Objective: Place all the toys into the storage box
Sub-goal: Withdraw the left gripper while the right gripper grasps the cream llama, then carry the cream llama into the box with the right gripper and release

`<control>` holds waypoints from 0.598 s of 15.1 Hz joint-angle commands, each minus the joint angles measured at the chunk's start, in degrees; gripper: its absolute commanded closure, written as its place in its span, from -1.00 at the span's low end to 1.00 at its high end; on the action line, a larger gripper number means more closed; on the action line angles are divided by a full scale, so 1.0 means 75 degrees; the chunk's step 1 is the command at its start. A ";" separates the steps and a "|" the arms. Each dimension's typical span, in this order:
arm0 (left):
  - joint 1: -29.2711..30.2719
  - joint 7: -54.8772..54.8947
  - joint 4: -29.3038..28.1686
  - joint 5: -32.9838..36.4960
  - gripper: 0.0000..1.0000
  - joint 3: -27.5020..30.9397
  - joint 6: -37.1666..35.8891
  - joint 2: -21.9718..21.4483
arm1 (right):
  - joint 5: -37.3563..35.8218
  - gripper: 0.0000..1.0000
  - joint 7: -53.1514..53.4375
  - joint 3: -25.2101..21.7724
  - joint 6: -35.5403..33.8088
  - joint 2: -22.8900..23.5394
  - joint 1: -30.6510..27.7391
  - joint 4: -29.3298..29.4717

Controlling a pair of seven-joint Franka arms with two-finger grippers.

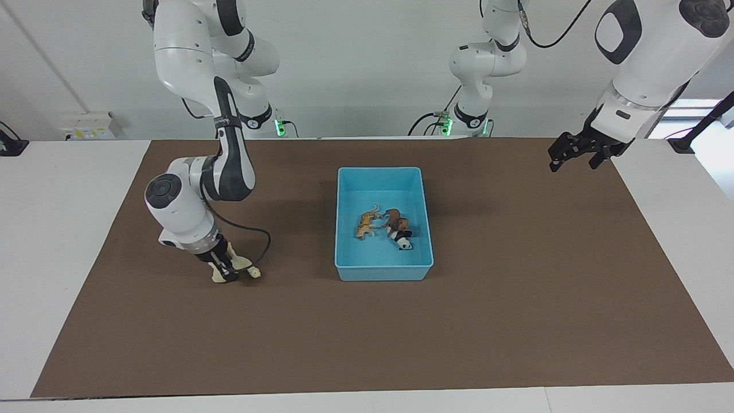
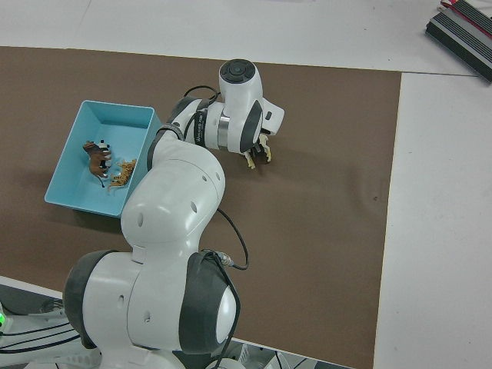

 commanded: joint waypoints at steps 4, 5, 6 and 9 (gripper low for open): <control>-0.0142 0.0174 0.0045 0.0075 -1.00 0.0056 -0.0173 -0.0002 | -0.0122 1.00 0.4081 0.0276 -0.0886 -0.0932 0.2167 0.0686; -0.0142 0.0174 0.0045 0.0075 -1.00 0.0033 -0.0173 -0.0002 | -0.0275 1.00 0.4749 0.0311 -0.0793 -0.0920 0.2473 0.0769; -0.0154 0.0174 0.0045 0.0075 -1.00 0.0021 -0.0161 -0.0002 | -0.0346 1.00 0.5266 0.0323 -0.0652 -0.0920 0.2696 0.0770; -0.0154 0.0244 0.0045 0.0063 -1.00 -0.0003 -0.0173 -0.0002 | -0.0416 1.00 0.6242 0.0311 -0.0476 -0.0979 0.3657 0.0665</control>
